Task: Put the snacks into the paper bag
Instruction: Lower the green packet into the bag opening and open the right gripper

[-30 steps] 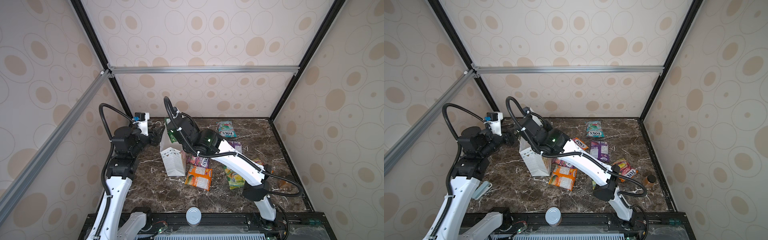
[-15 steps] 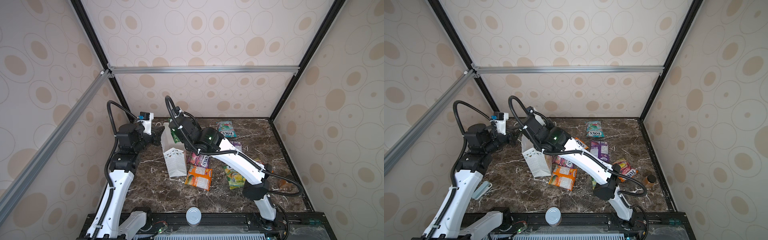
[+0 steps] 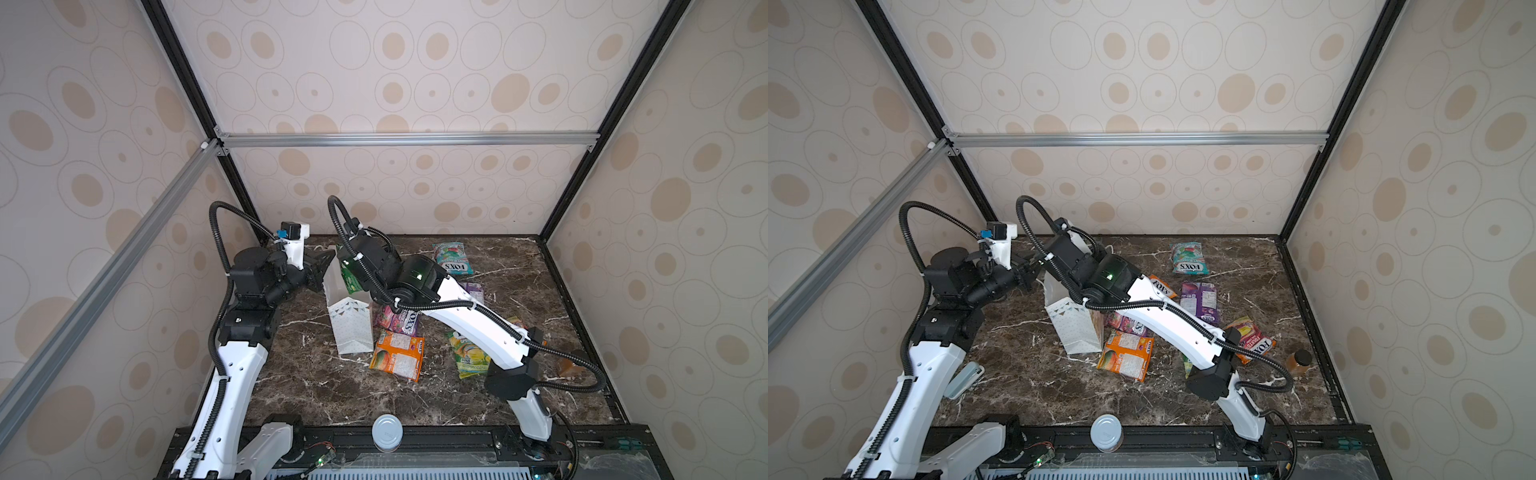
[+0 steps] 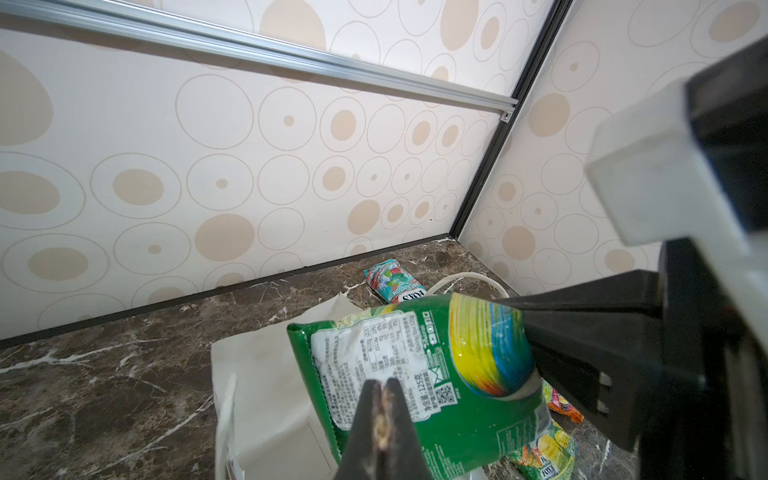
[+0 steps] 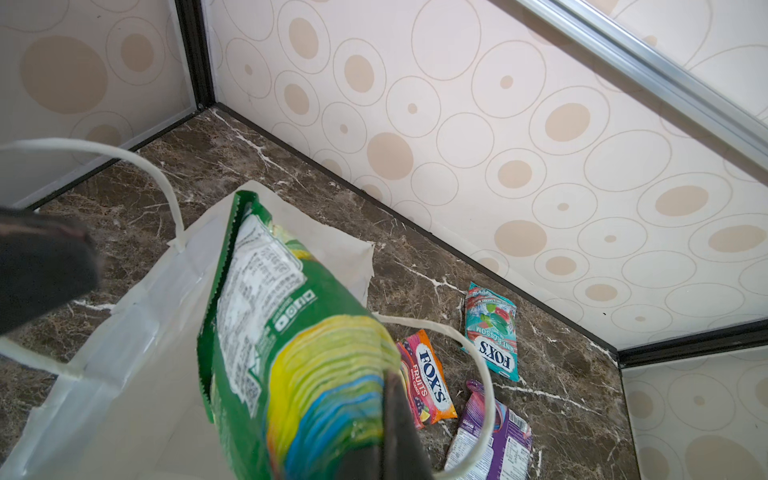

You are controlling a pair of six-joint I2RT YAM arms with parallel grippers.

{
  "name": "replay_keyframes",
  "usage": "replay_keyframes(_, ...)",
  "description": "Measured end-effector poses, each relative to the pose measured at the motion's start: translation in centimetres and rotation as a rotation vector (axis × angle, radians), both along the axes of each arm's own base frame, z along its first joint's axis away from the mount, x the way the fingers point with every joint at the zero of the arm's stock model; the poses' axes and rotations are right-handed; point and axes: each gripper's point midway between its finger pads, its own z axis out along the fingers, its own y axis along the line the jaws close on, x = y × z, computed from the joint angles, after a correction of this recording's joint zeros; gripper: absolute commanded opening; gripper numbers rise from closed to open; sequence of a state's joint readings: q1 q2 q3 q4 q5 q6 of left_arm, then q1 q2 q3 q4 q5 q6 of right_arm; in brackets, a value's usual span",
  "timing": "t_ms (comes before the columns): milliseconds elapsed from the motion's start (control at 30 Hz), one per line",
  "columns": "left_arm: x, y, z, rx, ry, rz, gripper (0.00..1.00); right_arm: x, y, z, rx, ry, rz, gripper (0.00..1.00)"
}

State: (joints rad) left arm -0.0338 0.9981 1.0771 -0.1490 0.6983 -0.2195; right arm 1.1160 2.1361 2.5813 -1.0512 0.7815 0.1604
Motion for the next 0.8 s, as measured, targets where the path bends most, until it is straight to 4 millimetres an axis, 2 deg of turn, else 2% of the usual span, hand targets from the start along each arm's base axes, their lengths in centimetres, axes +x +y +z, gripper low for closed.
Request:
replay_keyframes(133, -0.1, -0.1, 0.0, -0.002, -0.004, -0.004, 0.00, -0.1, 0.3, -0.8, -0.005, 0.022, 0.009, 0.00)
replay_keyframes(233, 0.0, -0.1, -0.1, -0.002, 0.000, -0.004, 0.00, -0.1, 0.5, -1.3, -0.012, 0.033, 0.013, 0.08)
replay_keyframes(367, 0.0, -0.1, -0.1, -0.002, -0.001, -0.004, 0.00, -0.2, 0.9, -1.9, -0.013, 0.050, 0.027, 0.07)
replay_keyframes(700, 0.0, 0.0, -0.1, -0.001, -0.001, 0.000, 0.00, -0.4, 1.8, -1.8, 0.021, 0.061, 0.059, 0.14)
replay_keyframes(800, 0.0, 0.1, -0.1, 0.001, -0.002, 0.010, 0.07, -0.4, 2.3, -1.5, 0.043, 0.061, 0.078, 0.20)
